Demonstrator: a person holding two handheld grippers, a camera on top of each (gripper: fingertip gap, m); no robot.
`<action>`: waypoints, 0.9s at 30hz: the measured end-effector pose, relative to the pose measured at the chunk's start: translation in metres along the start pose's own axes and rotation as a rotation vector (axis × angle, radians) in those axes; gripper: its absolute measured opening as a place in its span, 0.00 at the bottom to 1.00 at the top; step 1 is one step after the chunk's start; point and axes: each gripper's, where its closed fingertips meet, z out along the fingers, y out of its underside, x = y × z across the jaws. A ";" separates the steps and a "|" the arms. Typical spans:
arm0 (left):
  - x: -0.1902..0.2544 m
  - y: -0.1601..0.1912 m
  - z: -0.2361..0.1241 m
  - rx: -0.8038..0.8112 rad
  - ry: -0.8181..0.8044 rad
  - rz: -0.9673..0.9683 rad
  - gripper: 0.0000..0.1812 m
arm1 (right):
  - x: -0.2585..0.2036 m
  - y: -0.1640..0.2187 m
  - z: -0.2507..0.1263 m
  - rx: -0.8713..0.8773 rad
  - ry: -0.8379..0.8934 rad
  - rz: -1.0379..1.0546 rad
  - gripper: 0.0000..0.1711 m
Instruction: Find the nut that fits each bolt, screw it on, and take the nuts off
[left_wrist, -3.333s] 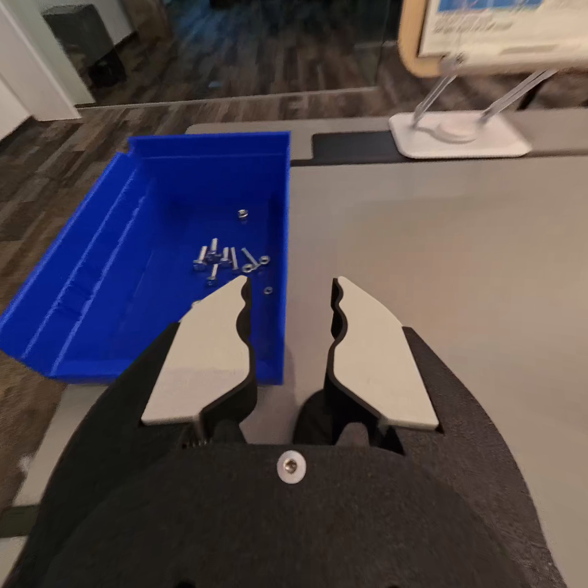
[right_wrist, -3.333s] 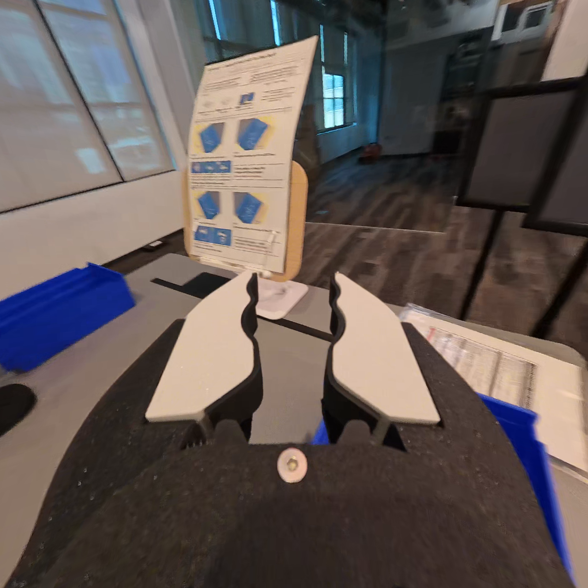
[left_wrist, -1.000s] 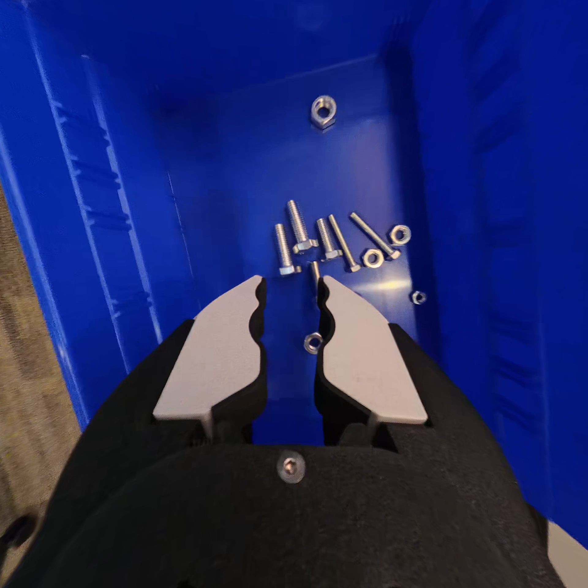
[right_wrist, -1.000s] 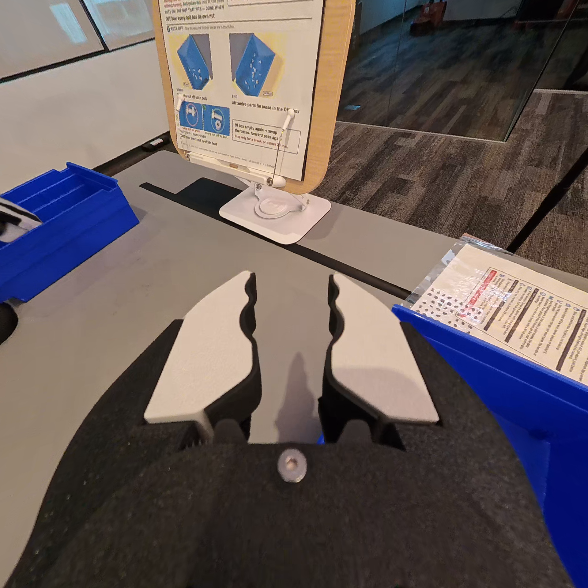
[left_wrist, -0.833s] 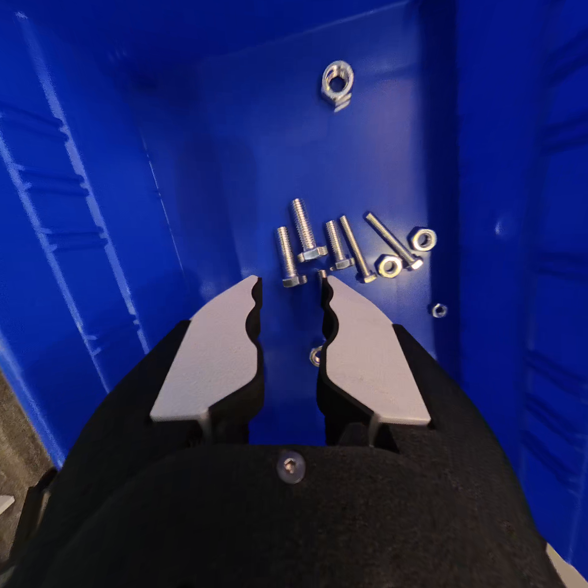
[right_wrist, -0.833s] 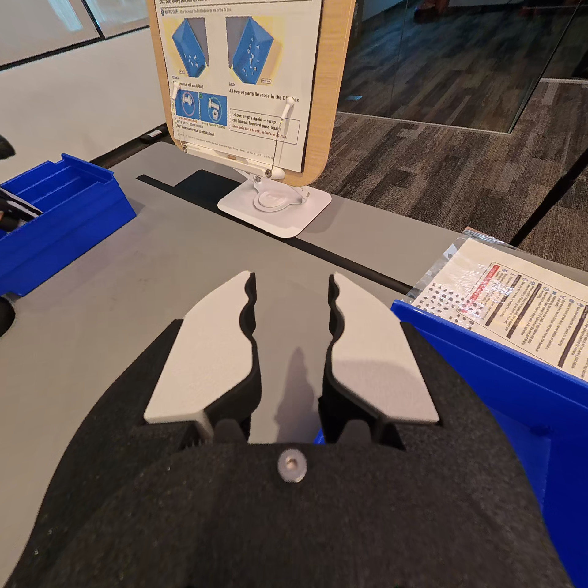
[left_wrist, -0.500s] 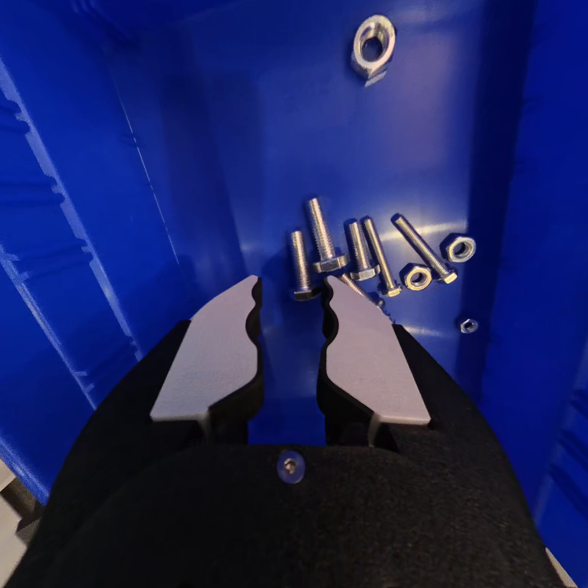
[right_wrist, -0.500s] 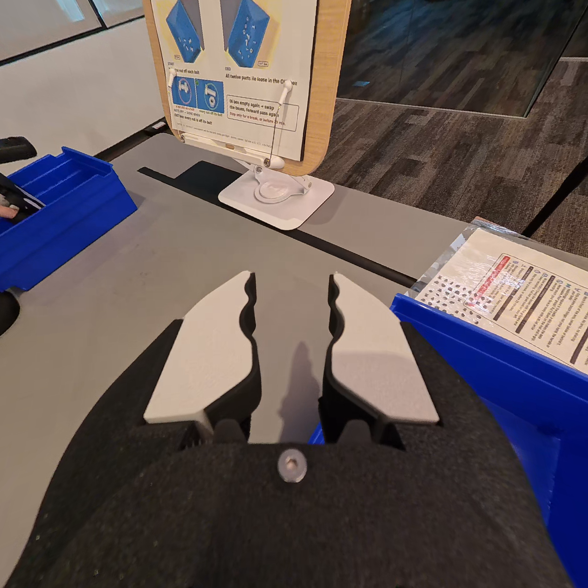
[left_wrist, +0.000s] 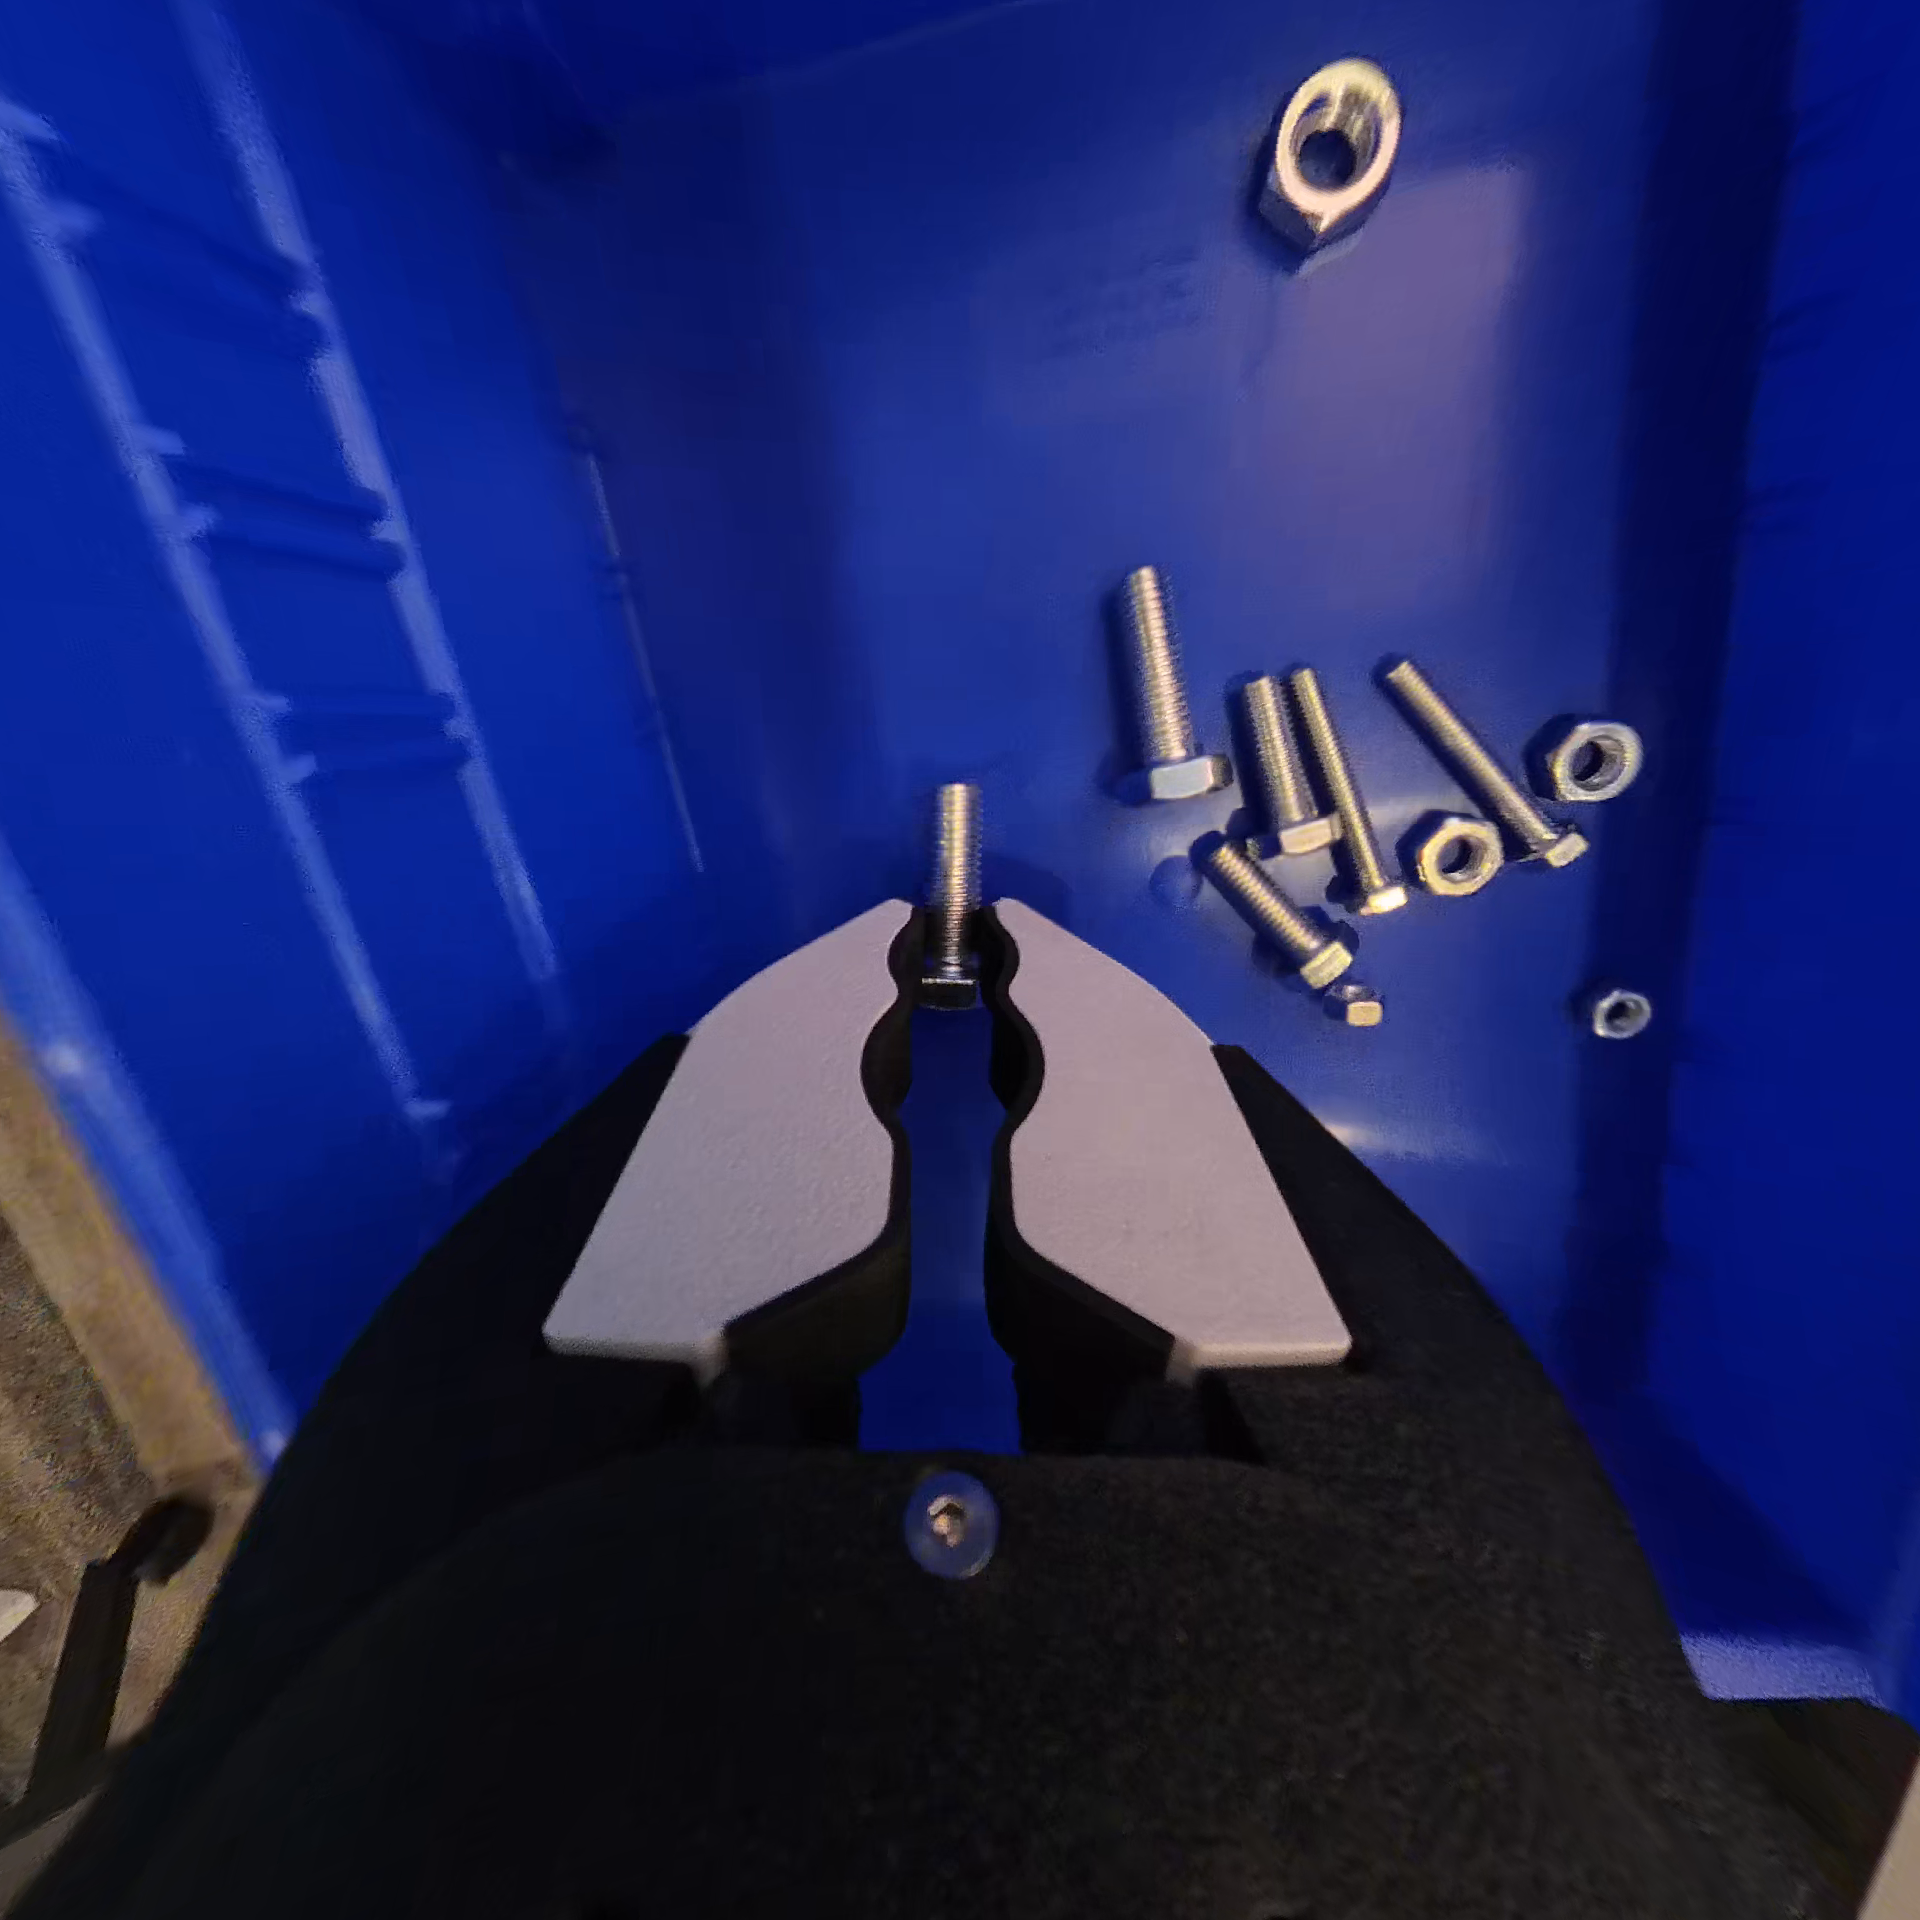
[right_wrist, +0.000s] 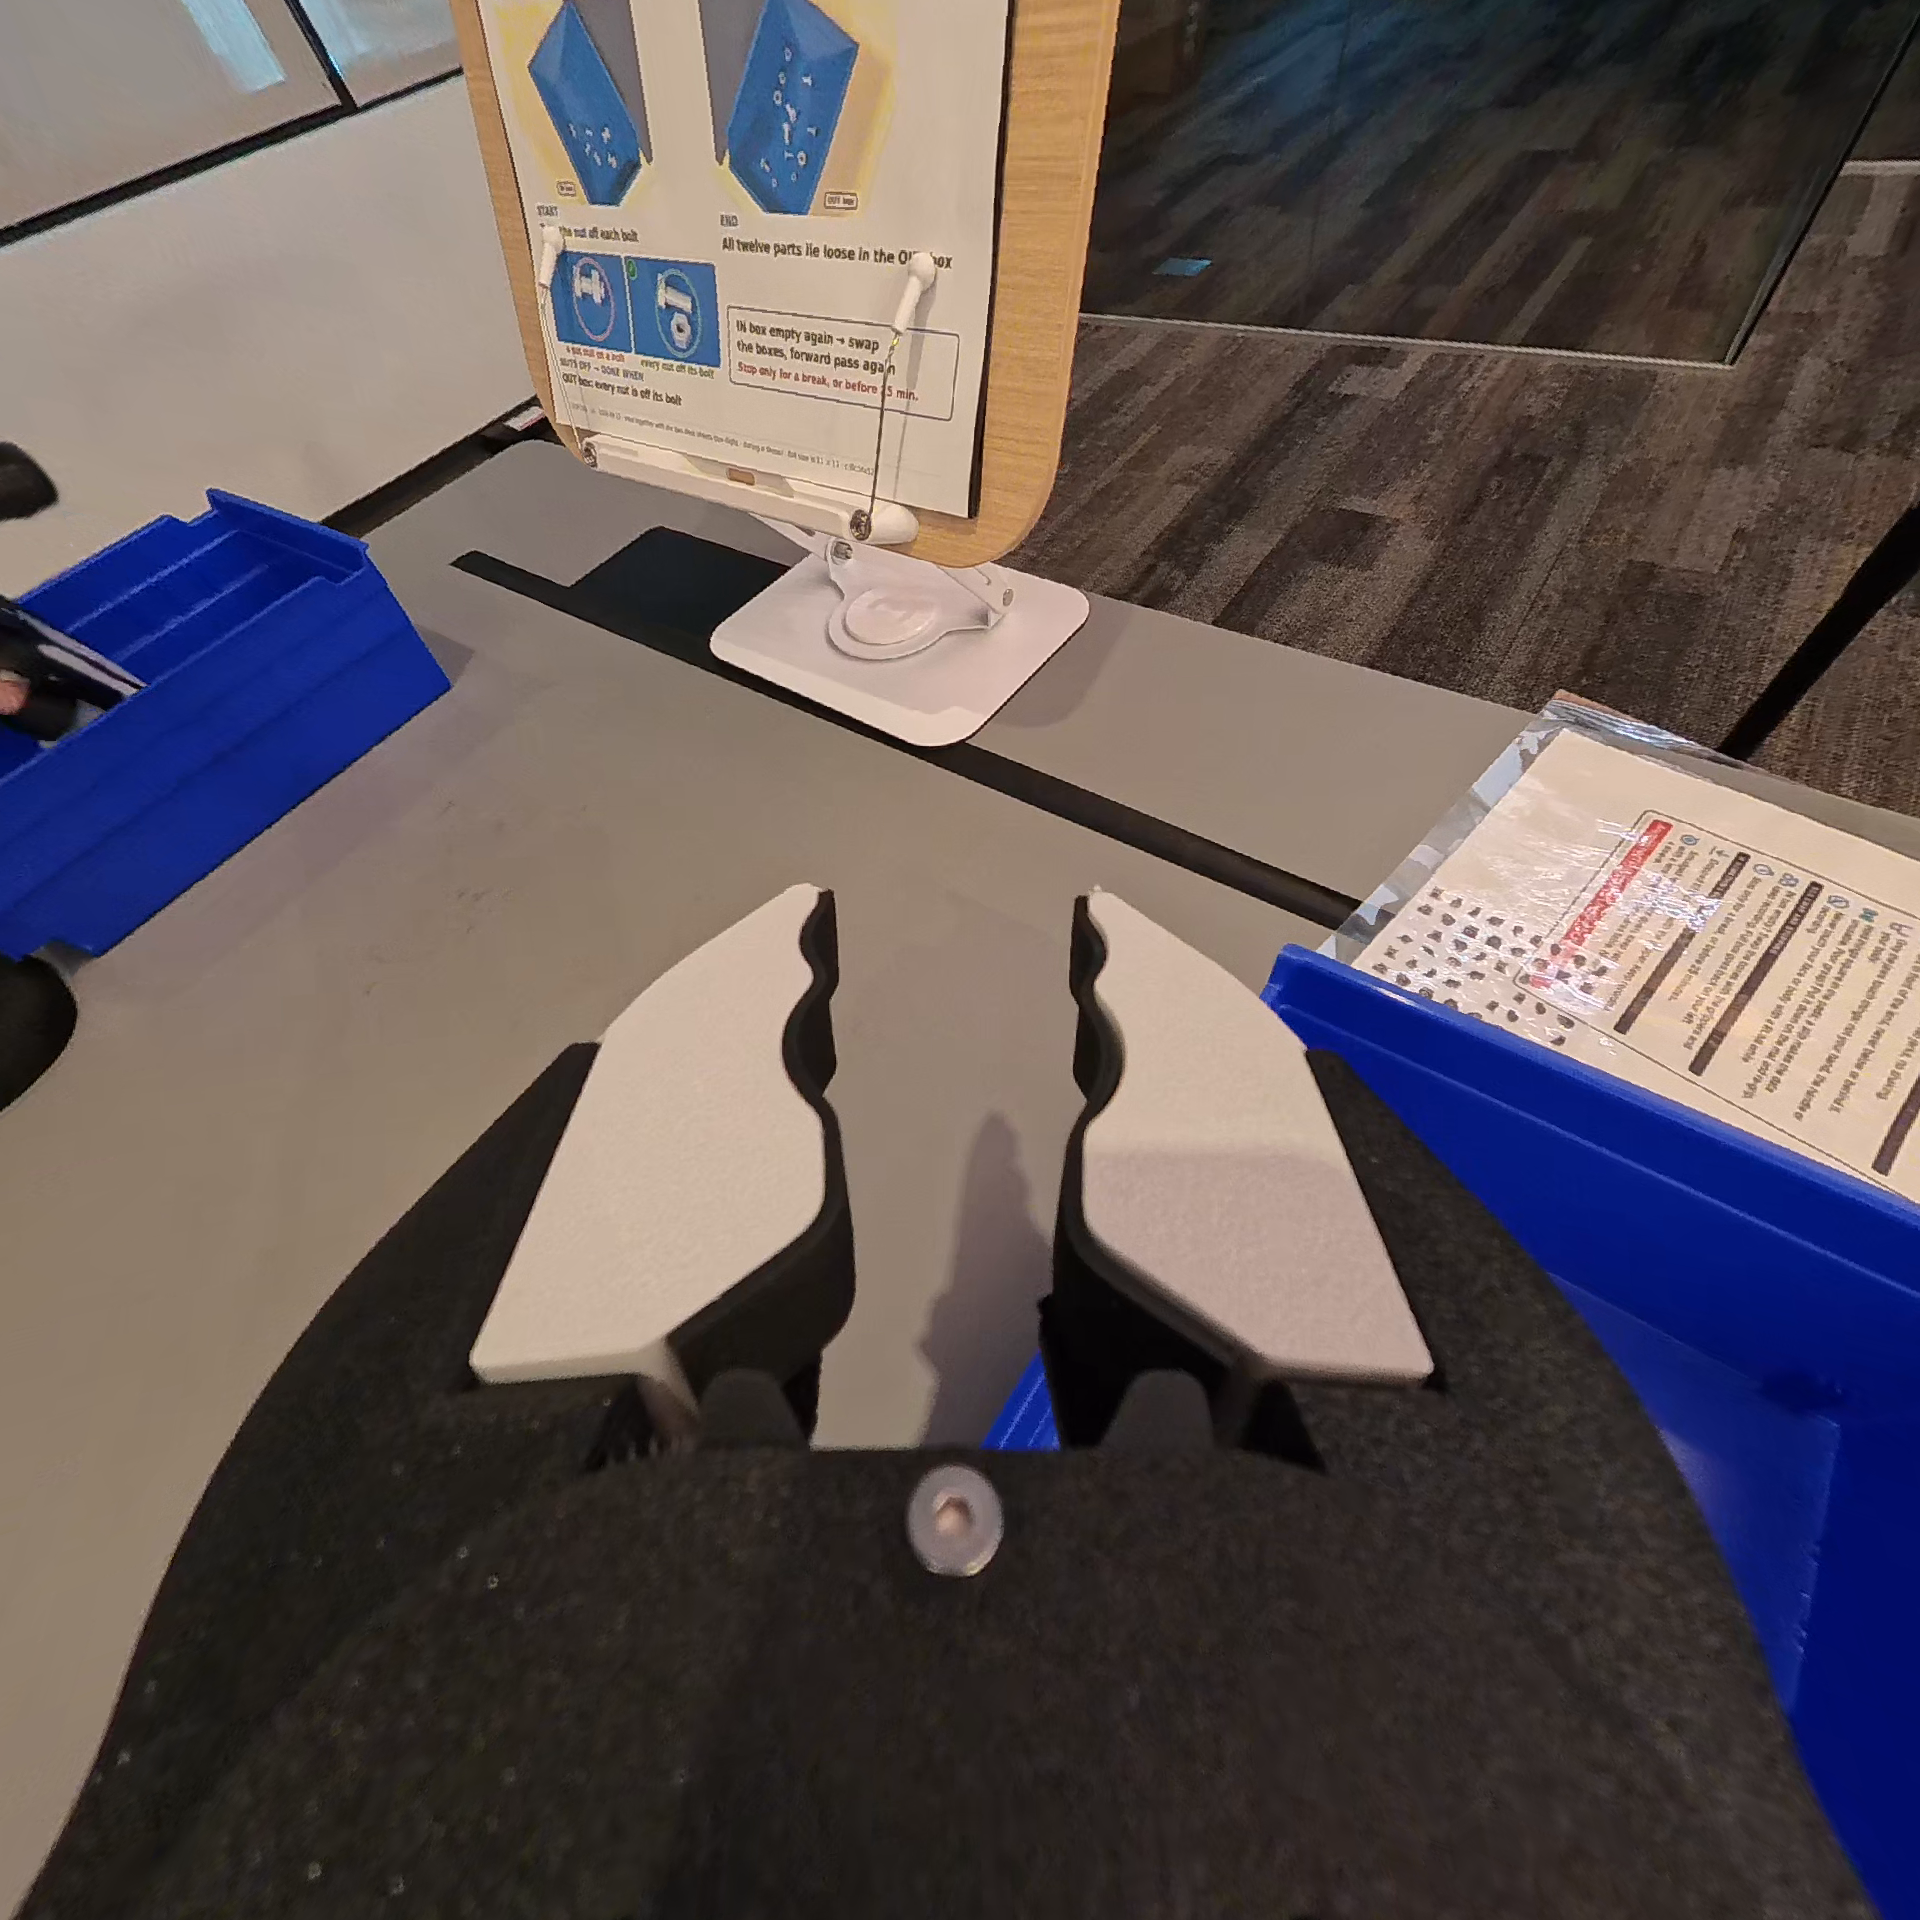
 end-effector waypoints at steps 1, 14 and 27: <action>-0.001 -0.002 -0.007 0.035 0.006 -0.004 0.05 | 0.001 0.001 0.001 -0.002 0.000 0.002 0.25; 0.168 -0.051 -0.188 0.811 0.528 0.298 0.05 | -0.082 -0.004 0.053 0.010 -0.190 -0.161 0.21; 0.393 -0.036 -0.246 0.959 1.040 0.723 0.05 | -0.291 -0.013 0.042 0.311 -0.874 -0.210 0.18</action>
